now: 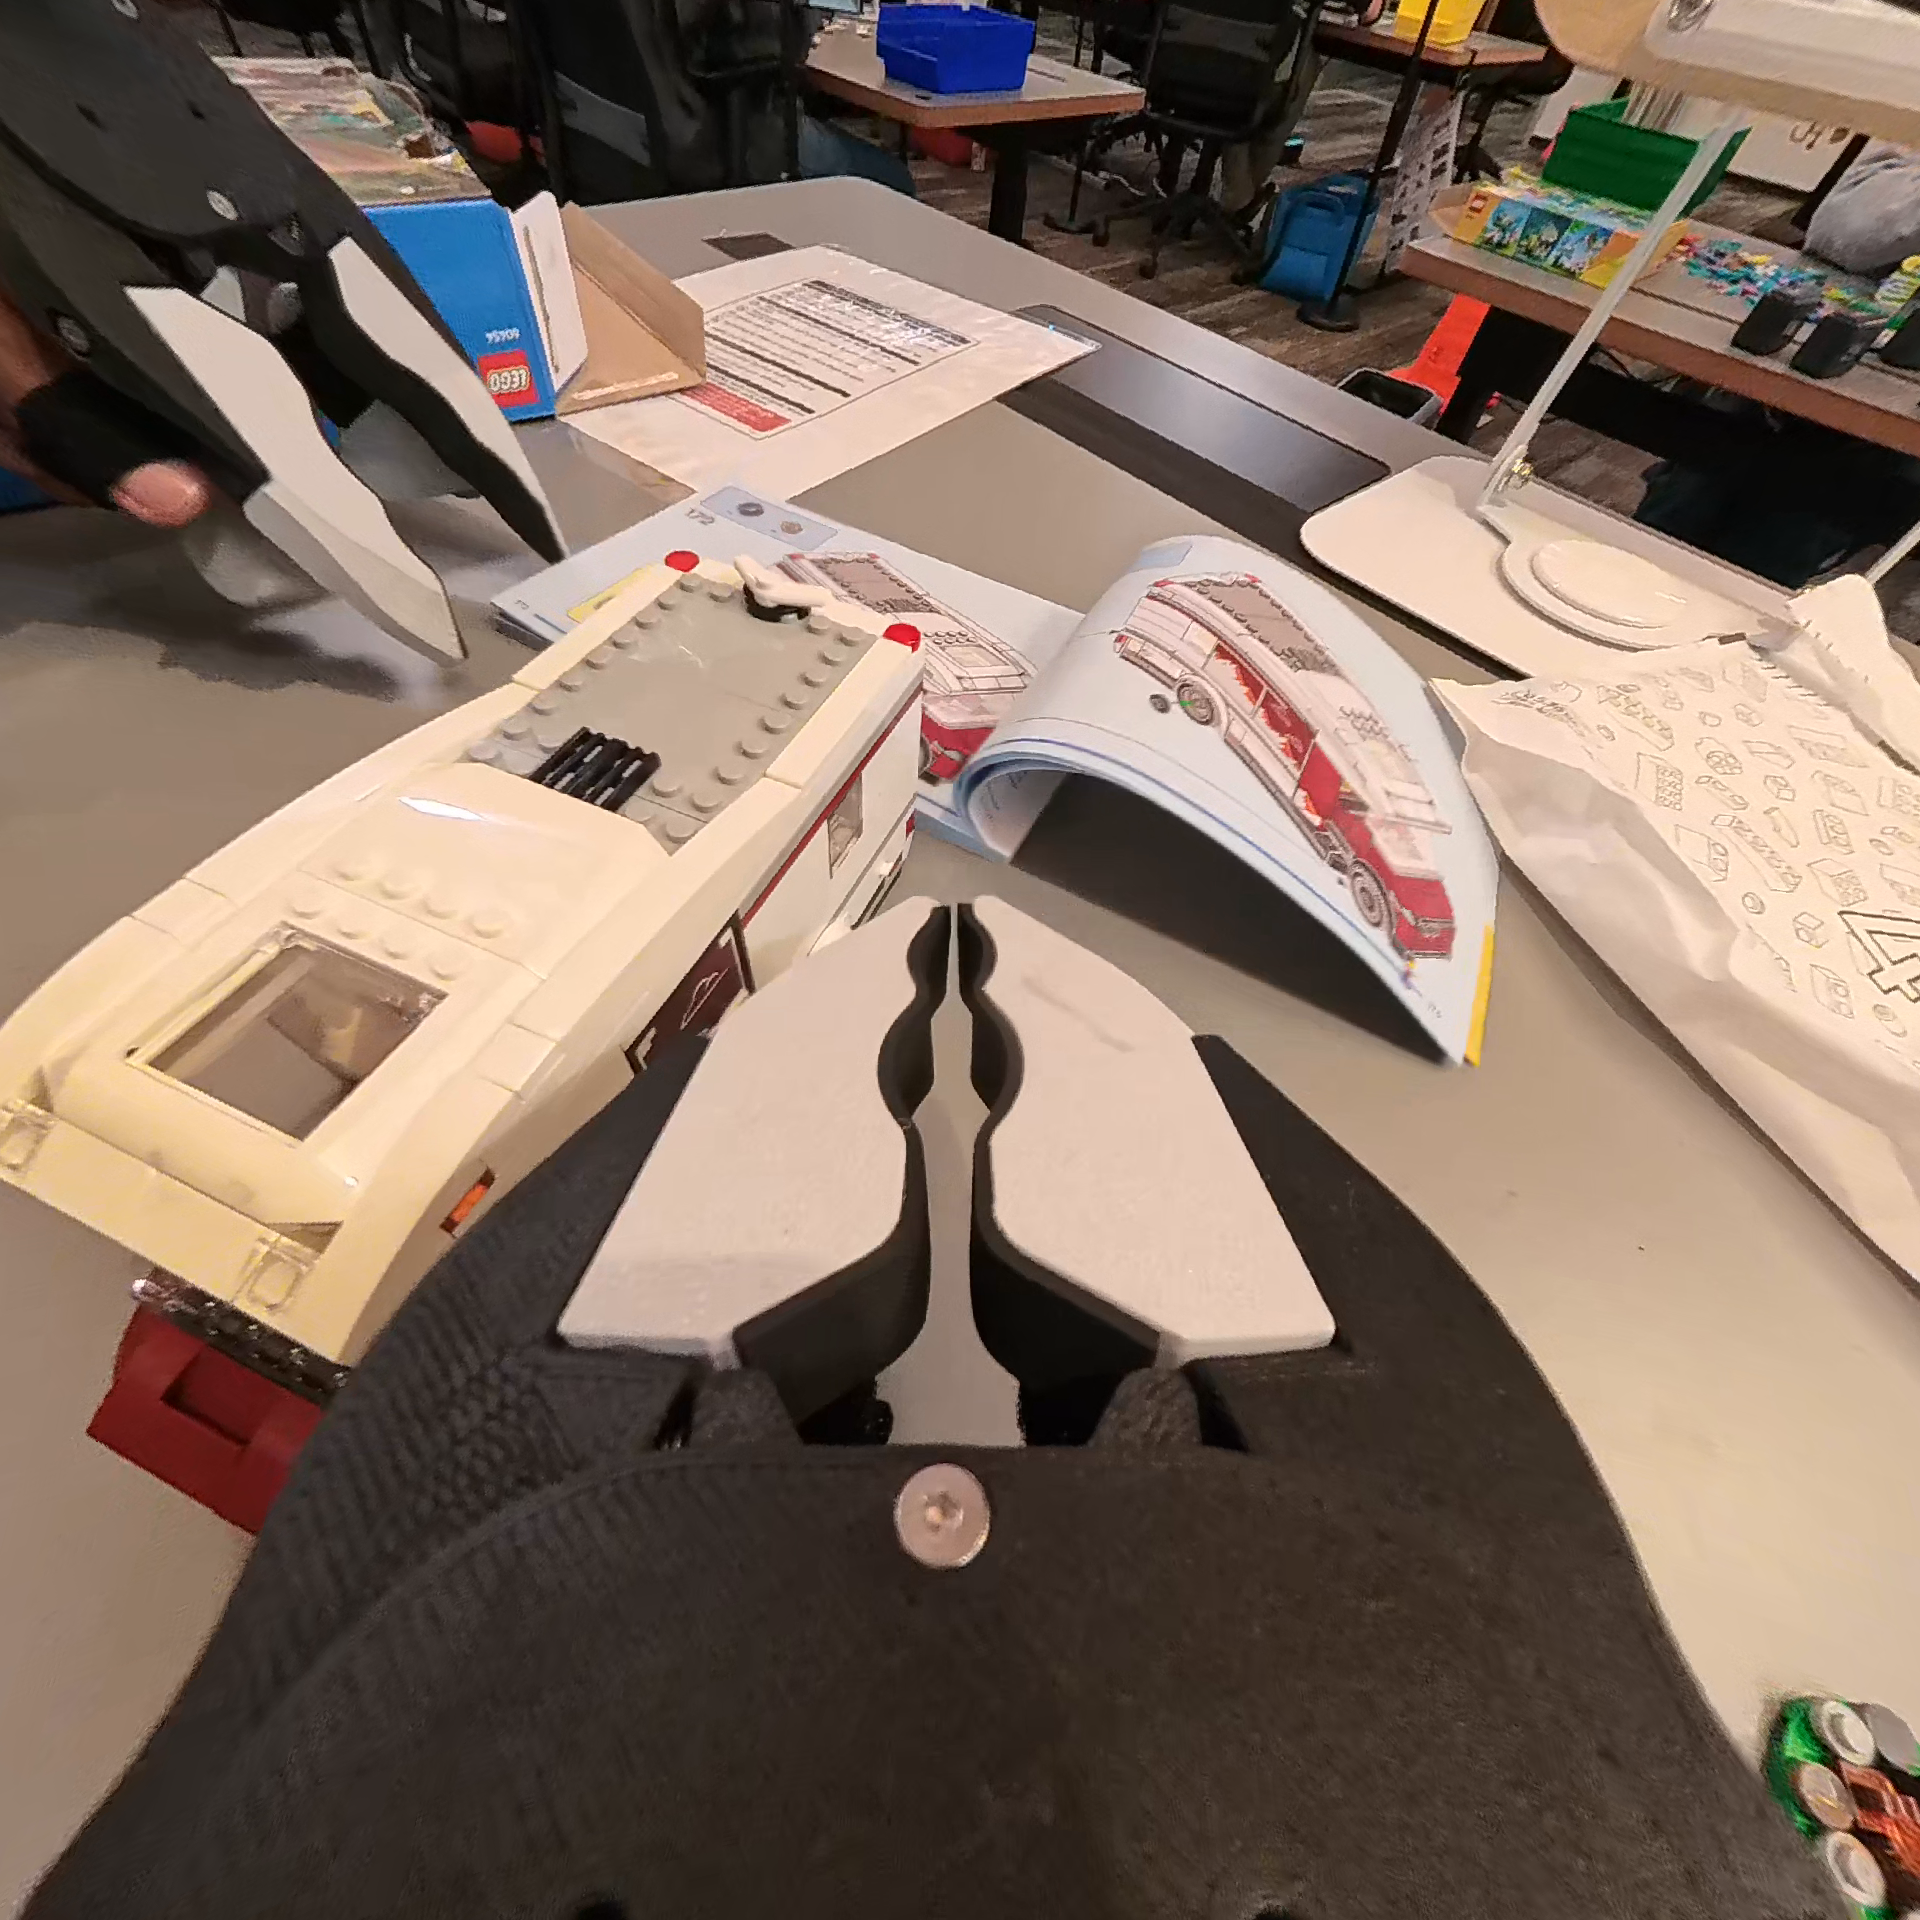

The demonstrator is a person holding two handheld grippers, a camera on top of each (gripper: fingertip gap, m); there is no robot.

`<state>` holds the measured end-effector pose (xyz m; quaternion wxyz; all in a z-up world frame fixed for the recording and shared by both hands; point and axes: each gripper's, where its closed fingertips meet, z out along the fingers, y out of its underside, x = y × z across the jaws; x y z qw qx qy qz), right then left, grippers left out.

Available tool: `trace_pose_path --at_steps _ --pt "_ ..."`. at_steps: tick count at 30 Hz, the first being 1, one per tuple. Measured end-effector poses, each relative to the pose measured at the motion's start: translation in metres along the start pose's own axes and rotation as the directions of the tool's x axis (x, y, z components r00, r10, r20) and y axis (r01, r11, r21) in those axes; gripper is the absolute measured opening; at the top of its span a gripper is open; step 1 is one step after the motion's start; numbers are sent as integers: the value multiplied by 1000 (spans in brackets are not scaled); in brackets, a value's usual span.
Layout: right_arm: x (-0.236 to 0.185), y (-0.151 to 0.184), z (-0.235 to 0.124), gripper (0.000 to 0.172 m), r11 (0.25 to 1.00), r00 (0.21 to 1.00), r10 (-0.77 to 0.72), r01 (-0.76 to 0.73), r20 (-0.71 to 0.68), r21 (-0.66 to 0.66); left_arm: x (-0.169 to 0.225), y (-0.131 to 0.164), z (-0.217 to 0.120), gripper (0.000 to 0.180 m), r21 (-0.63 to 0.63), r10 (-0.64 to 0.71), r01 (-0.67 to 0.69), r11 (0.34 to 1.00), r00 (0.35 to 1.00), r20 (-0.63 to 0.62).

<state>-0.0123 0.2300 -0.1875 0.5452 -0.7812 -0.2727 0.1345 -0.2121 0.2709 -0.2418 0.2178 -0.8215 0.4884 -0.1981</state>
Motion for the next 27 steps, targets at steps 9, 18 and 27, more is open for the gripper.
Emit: trace_pose_path --at_steps 9,18,27 --pt "3 2 -1 5 996 998 -70 70 -2 -49 22 -23 -13 65 130 101 -93 987 993 -58" --pt "-4 22 10 20 965 979 -187 198 77 -173 94 -39 39 59 9 349 -352 936 922 -169" --pt "-28 -2 -15 8 970 943 -216 236 253 -52 126 -55 56 66 51 471 -470 881 864 -176"
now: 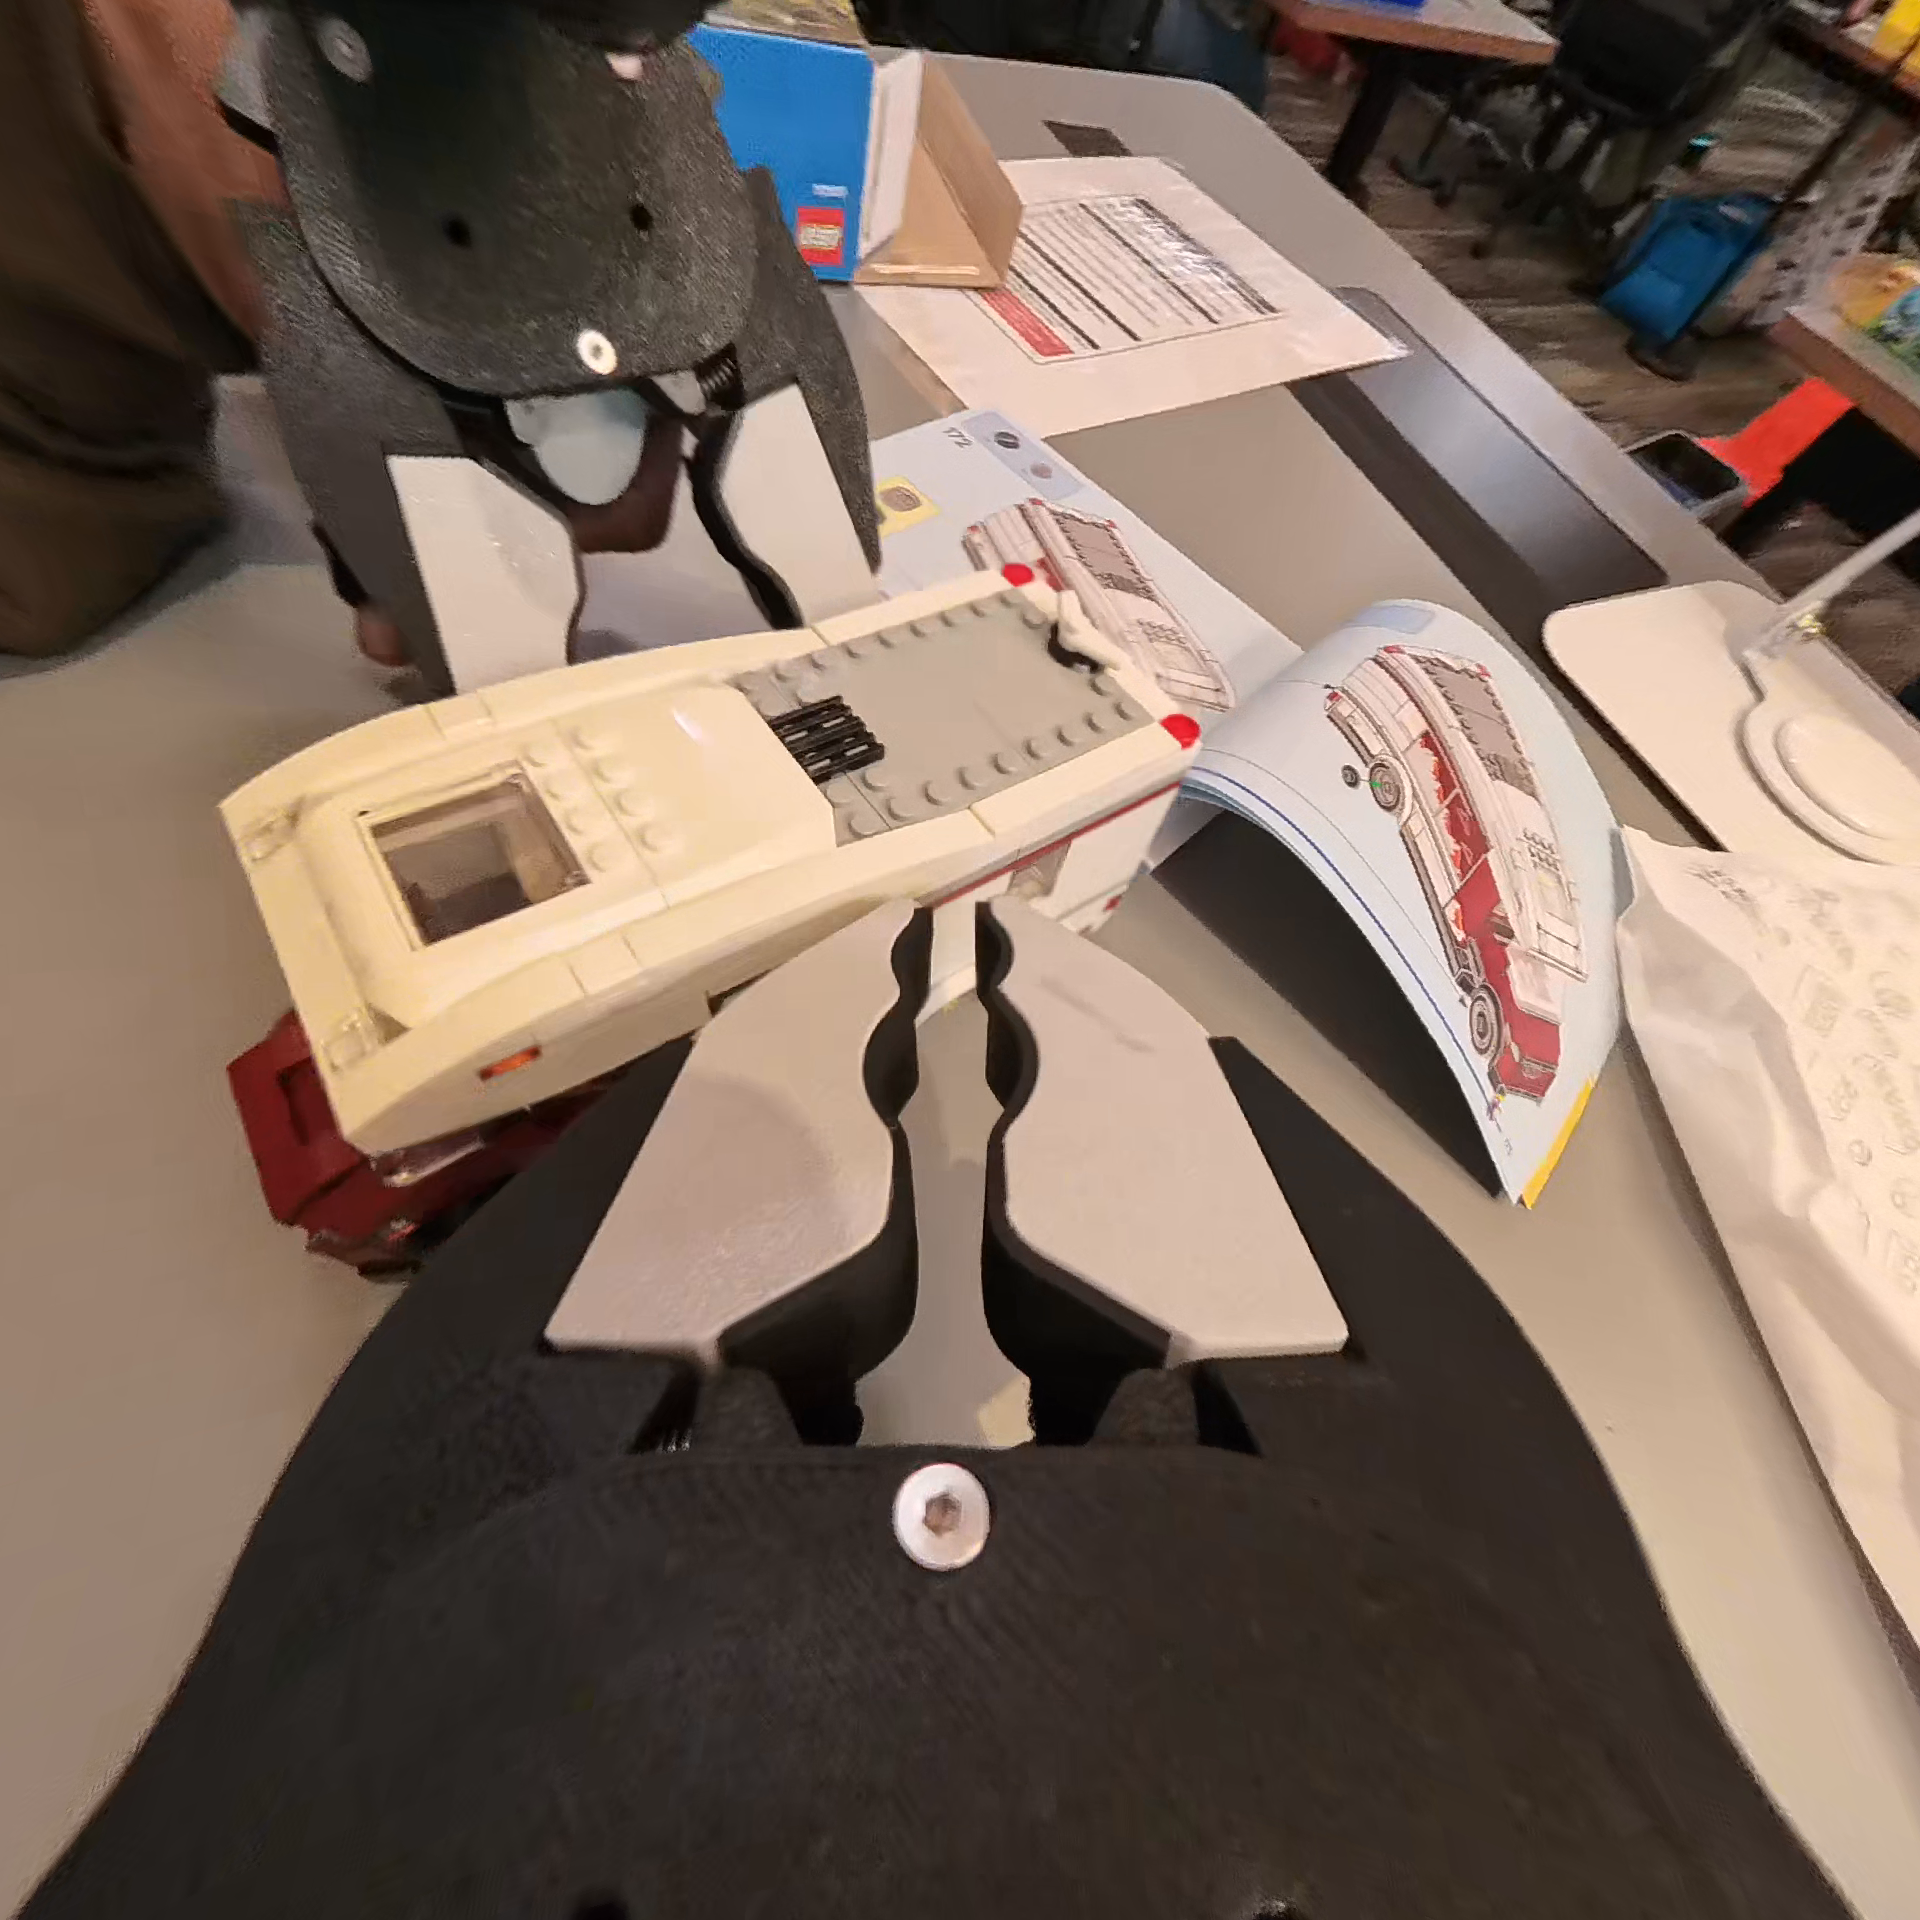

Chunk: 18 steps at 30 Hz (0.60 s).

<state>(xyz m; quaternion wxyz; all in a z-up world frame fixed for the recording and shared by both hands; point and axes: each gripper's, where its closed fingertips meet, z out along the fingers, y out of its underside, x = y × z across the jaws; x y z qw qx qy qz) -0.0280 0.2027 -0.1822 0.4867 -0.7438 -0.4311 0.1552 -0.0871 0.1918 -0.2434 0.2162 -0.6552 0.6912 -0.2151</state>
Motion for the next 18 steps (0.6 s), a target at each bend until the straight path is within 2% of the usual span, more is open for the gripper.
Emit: trace_pose_path --at_steps 8,15,18 --pt "-5 9 -26 14 999 980 34 -29 197 -33 16 -19 16 67 57 113 -110 992 993 -37" --pt "11 26 -45 16 993 982 43 -21 186 -119 27 -39 34 67 66 154 -153 986 988 -15" --pt "18 35 -51 23 987 985 37 -10 168 -159 30 -43 38 69 60 143 -141 988 989 -28"
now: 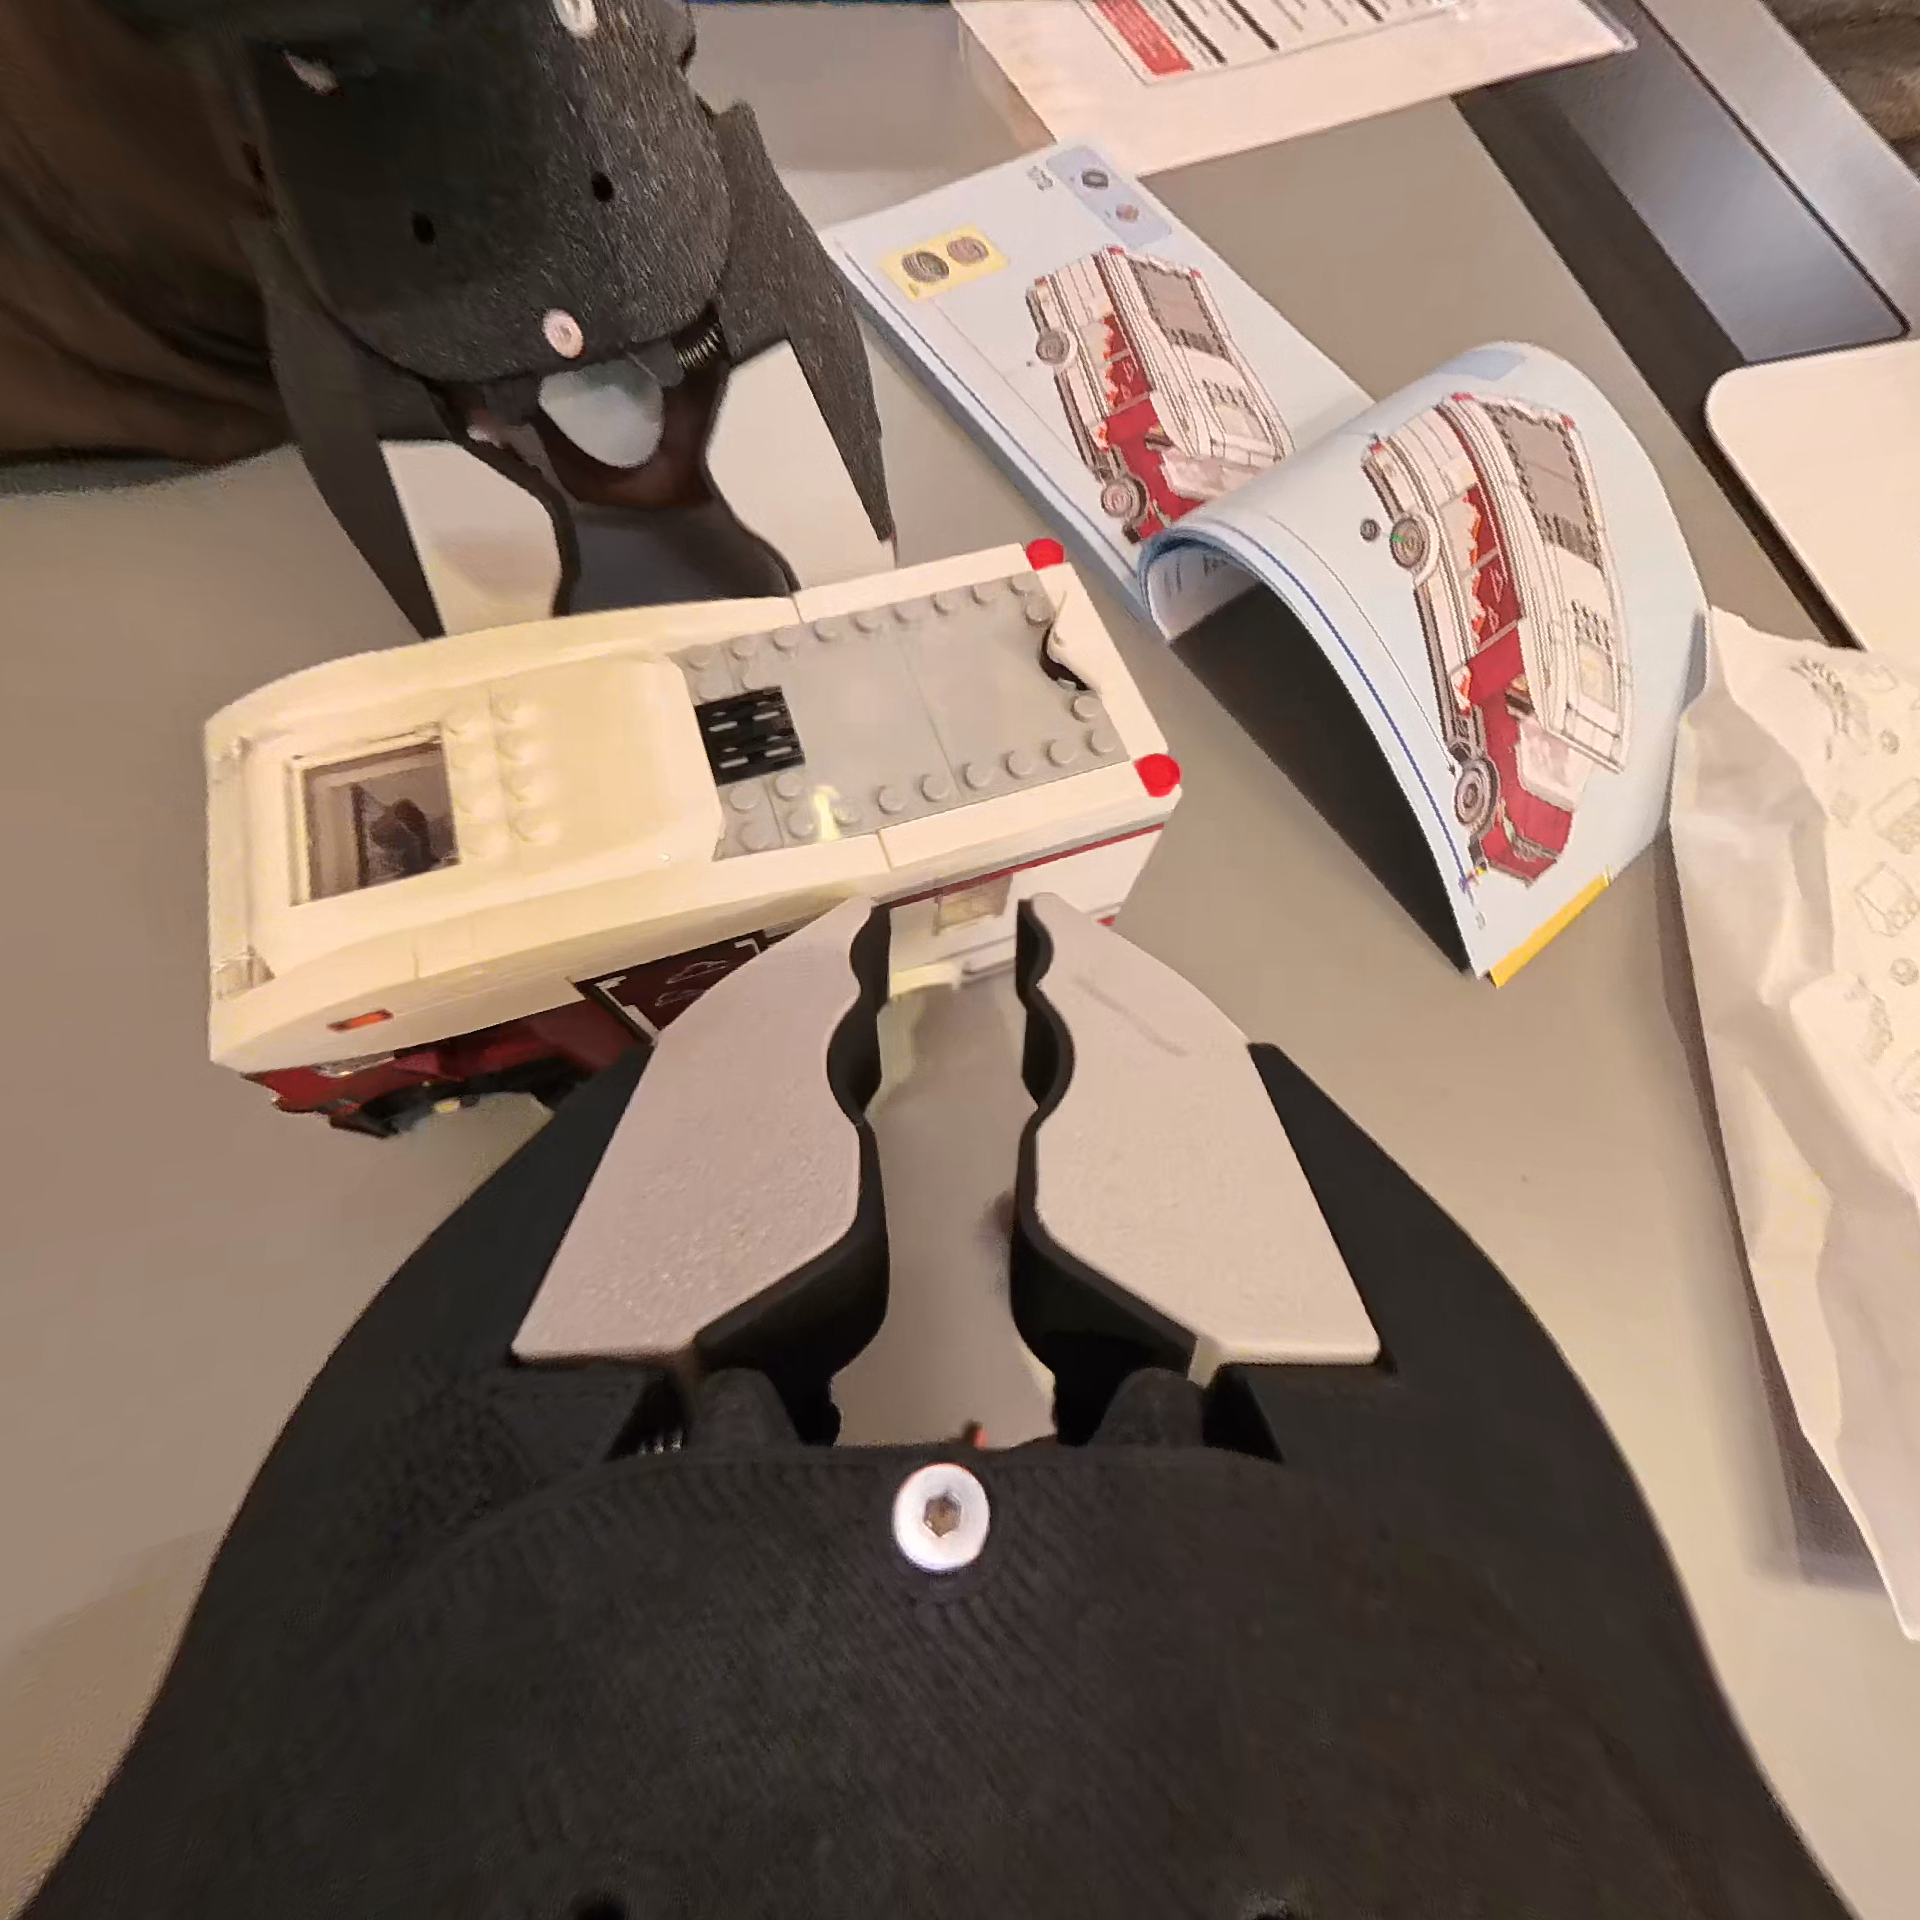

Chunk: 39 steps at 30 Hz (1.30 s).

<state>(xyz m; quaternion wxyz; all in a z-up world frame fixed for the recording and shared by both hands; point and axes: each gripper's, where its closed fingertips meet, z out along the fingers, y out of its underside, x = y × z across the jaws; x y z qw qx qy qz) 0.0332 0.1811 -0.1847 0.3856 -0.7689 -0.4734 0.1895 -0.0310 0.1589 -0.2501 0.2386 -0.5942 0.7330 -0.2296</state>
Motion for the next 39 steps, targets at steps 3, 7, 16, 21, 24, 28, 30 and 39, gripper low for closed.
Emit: trace_pose_path --at_steps 3,7,16,21,24,28,30,39 --pt "2 1 -3 31 1000 1000 3 -3 -12 -3 -5 4 -15 70 23 -14 14 1000 1000 7" --pt "0 -7 -9 32 1000 1000 -18 18 -24 24 -41 19 -58 73 132 -139 123 984 984 115" --pt "15 -34 -19 36 972 996 20 1 -85 236 -142 125 -118 97 285 -496 410 866 768 404" --pt "17 -22 -11 37 961 992 28 8 -123 278 -175 144 -126 102 174 -446 420 891 737 508" --pt "7 -17 -7 37 937 996 -6 37 -91 347 -198 141 -129 102 129 -411 407 904 746 524" --pt "-9 -17 -4 36 920 1000 -22 25 -11 391 -213 139 -120 97 186 -463 428 884 754 466" --pt "-6 -17 -3 37 921 1000 -20 27 -21 388 -212 140 -115 95 228 -501 446 865 750 433" --pt "-4 -29 -16 37 873 999 32 -7 -43 488 -197 150 -134 98 356 -577 464 811 732 361"
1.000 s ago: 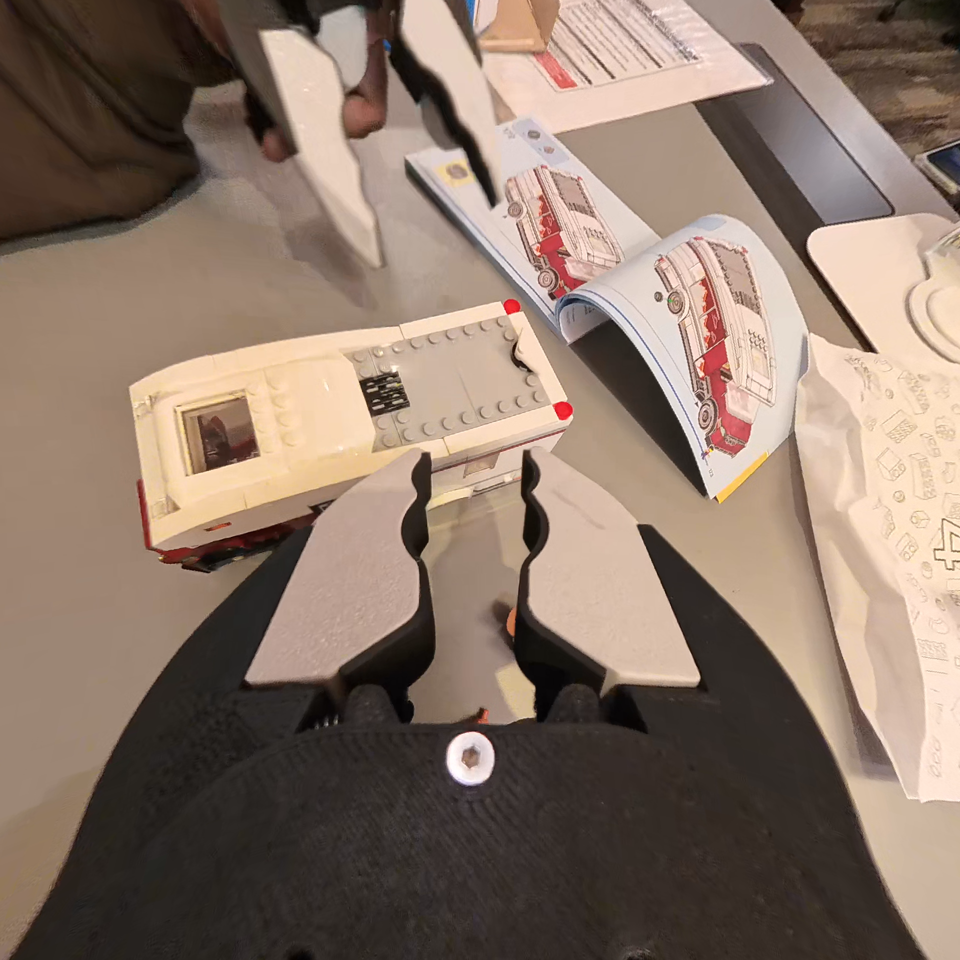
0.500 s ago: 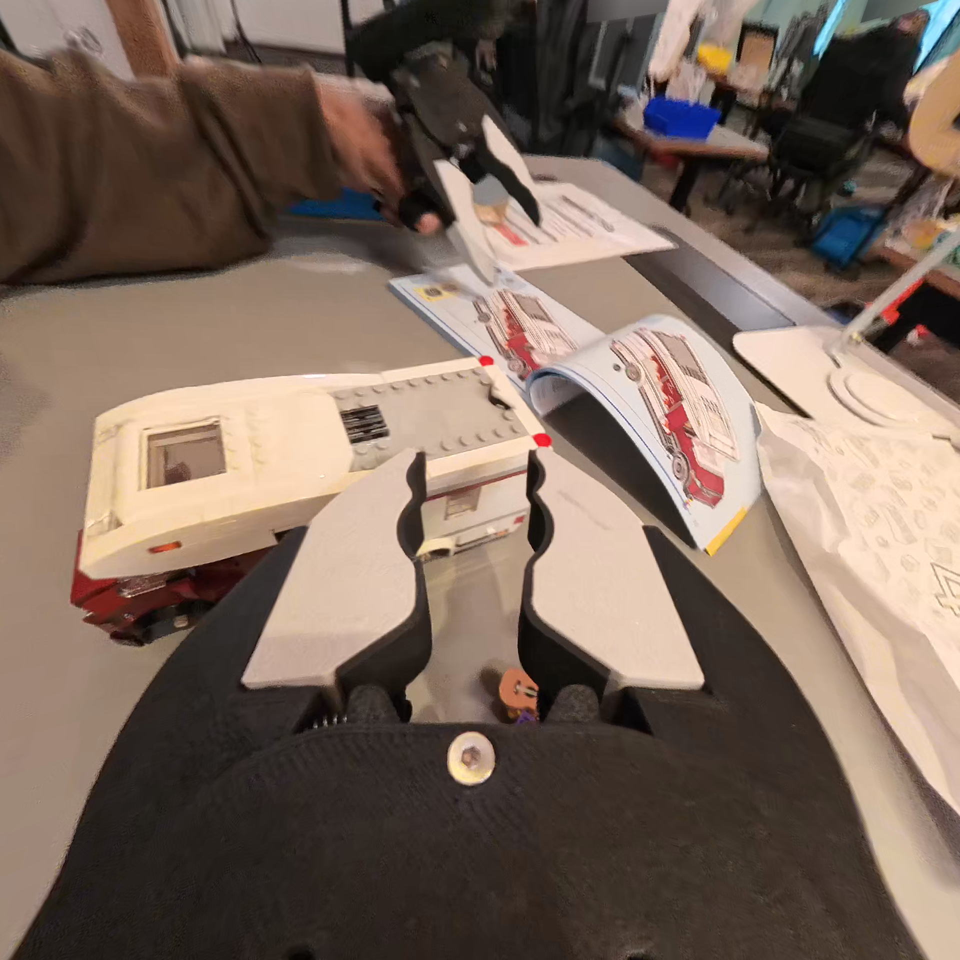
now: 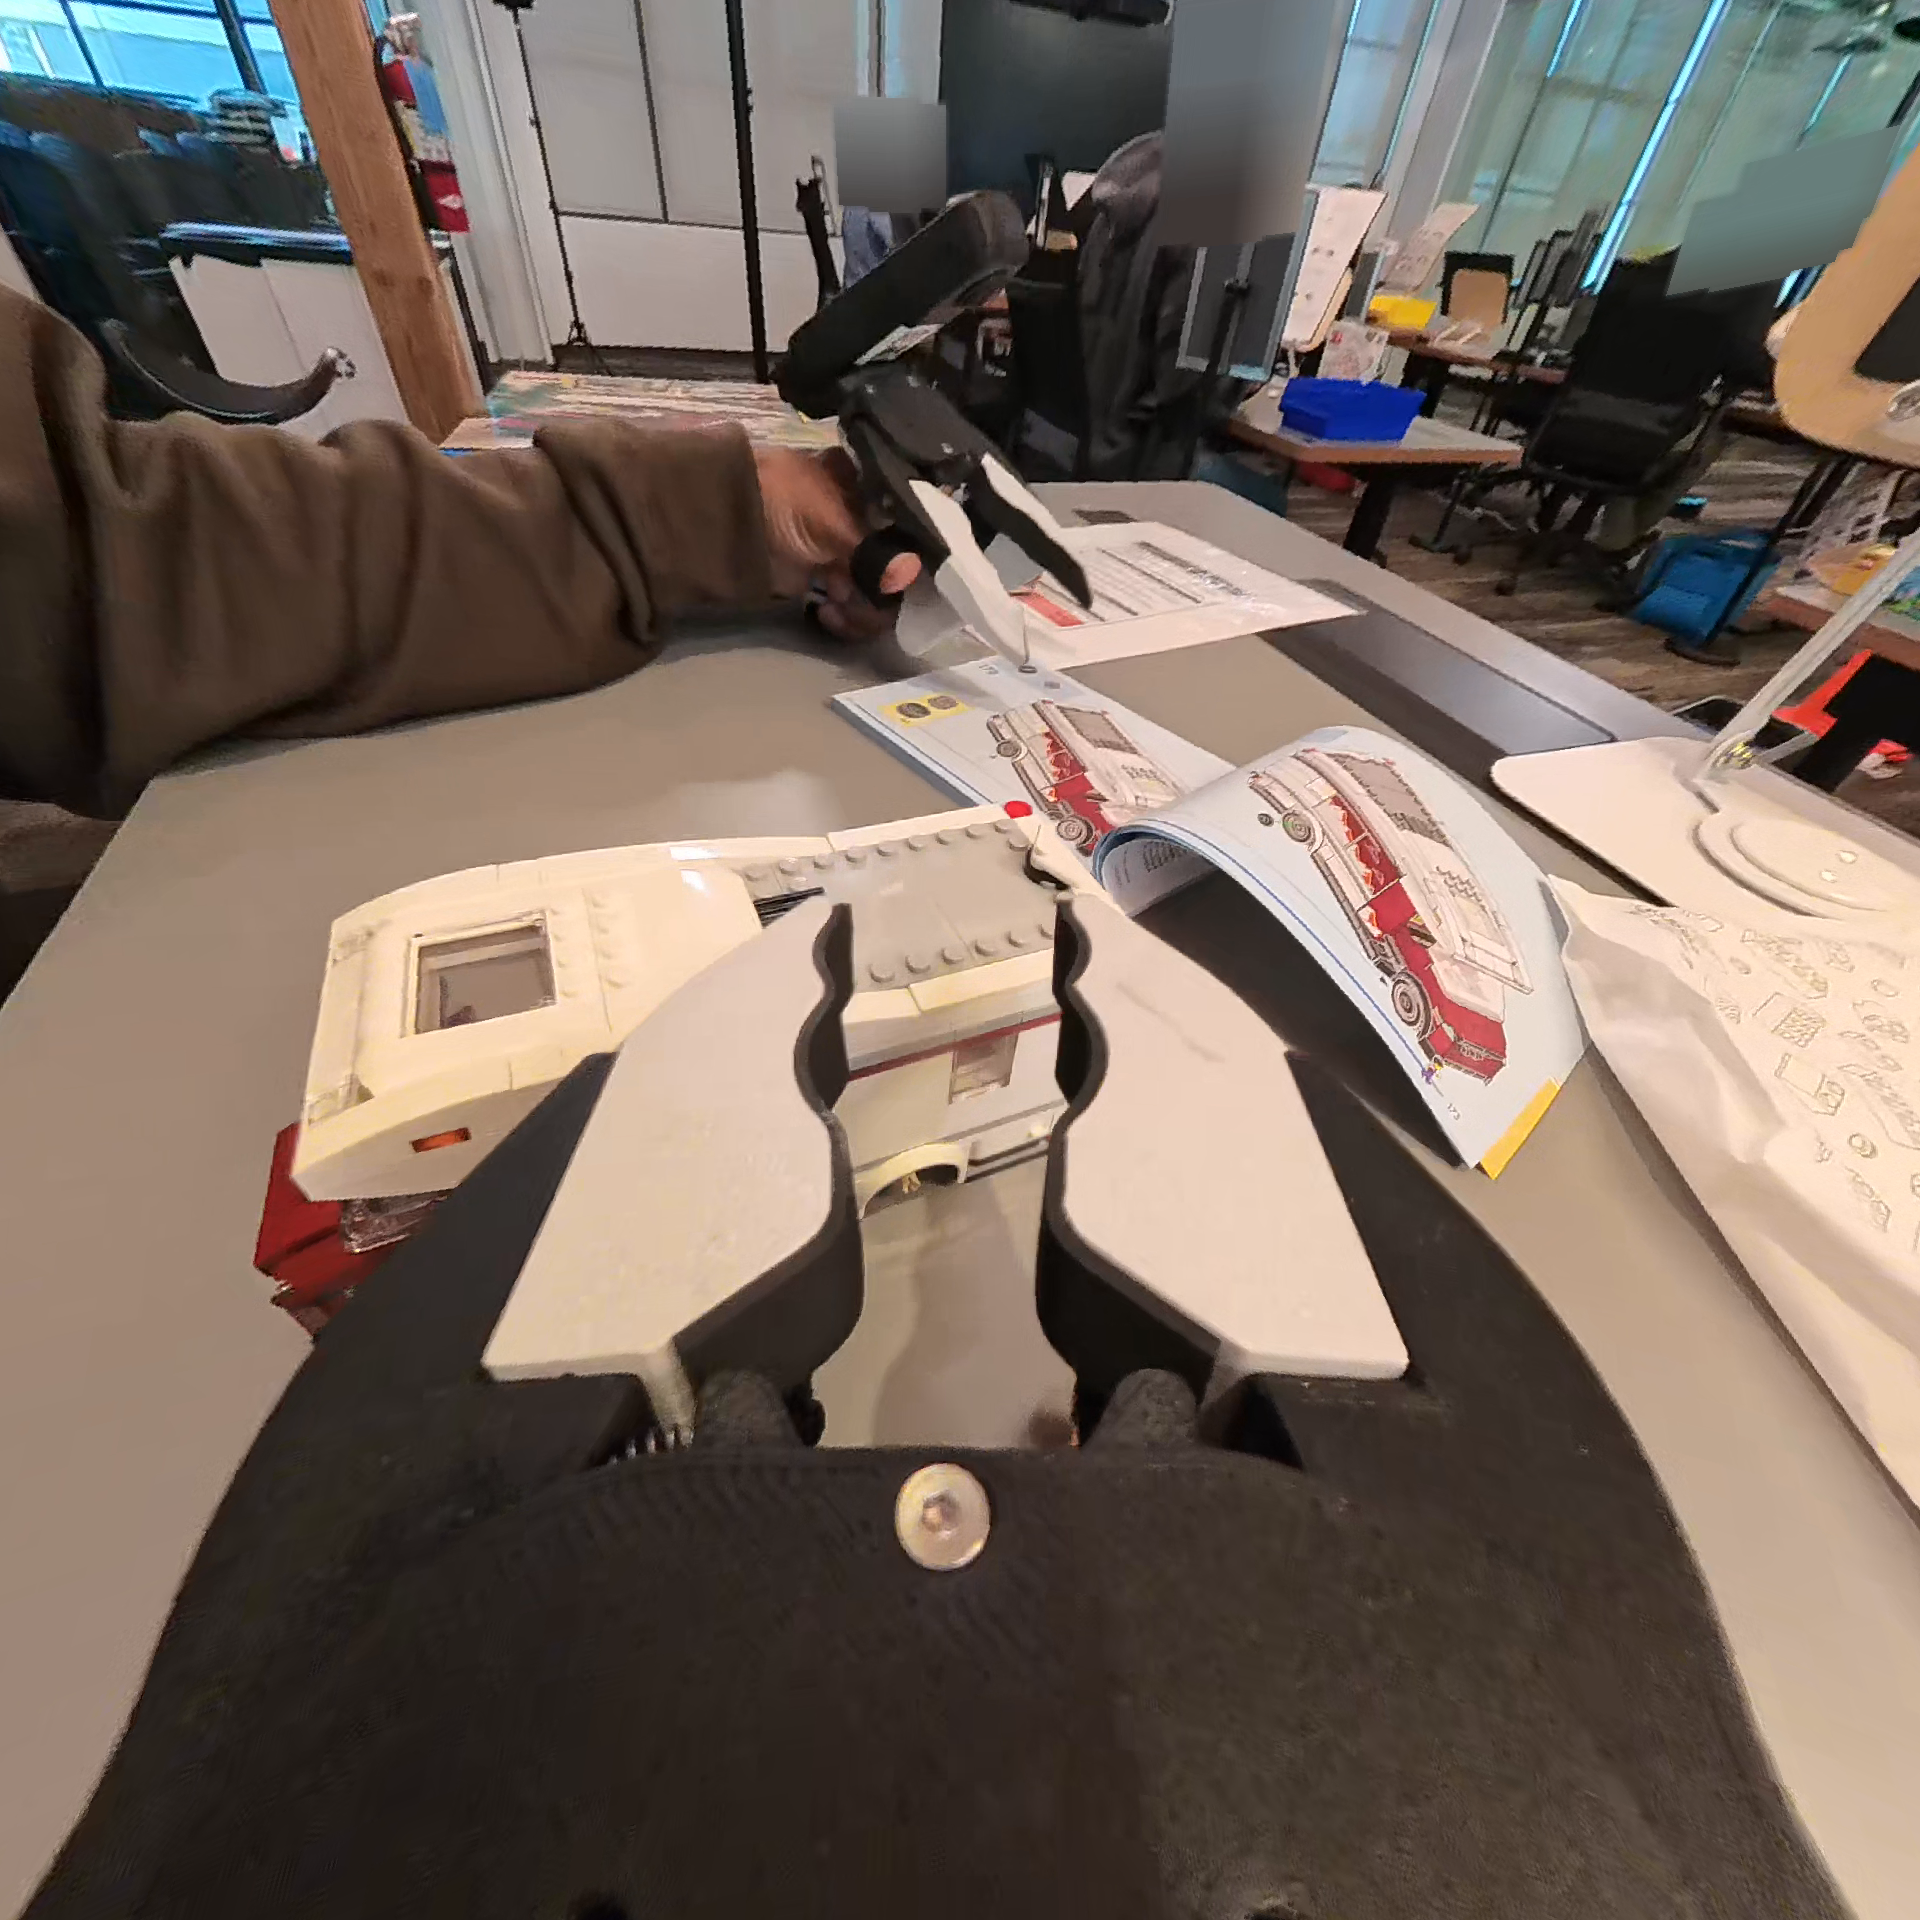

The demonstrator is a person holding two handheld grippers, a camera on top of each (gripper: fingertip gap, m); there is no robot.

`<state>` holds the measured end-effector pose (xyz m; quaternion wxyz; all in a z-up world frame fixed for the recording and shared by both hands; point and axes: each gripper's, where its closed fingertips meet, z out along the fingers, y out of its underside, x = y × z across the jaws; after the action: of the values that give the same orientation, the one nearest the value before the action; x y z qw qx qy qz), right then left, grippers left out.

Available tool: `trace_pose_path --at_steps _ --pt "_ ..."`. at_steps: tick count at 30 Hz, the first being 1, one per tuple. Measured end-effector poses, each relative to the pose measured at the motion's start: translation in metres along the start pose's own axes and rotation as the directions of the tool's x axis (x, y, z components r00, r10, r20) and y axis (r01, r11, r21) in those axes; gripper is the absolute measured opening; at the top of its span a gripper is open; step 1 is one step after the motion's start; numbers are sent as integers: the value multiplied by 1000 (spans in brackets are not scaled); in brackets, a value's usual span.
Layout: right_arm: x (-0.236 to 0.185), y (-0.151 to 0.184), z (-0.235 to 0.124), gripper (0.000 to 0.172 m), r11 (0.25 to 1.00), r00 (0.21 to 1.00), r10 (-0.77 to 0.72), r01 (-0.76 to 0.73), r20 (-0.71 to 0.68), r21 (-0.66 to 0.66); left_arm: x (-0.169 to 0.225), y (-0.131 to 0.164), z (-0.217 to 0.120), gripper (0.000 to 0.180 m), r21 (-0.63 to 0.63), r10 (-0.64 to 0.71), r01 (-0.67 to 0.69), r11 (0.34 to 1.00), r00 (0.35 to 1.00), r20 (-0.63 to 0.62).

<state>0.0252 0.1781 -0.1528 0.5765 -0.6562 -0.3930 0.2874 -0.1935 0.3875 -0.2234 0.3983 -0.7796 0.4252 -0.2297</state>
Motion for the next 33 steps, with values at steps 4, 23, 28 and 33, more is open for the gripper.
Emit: trace_pose_path --at_steps 4,23,28,33 --pt "1 11 1 34 995 994 -91 89 -65 -42 5 9 0 92 -49 23 -24 999 999 -28" --pt "11 22 -7 30 960 953 -269 254 -139 -113 20 26 9 76 -174 78 -97 980 990 -114" --pt "10 23 -6 30 958 950 -278 262 -141 -120 22 25 8 75 -162 91 -111 981 988 -121" --pt "14 23 -8 29 961 951 -268 252 -156 -119 22 21 5 75 -132 100 -115 985 988 -118"
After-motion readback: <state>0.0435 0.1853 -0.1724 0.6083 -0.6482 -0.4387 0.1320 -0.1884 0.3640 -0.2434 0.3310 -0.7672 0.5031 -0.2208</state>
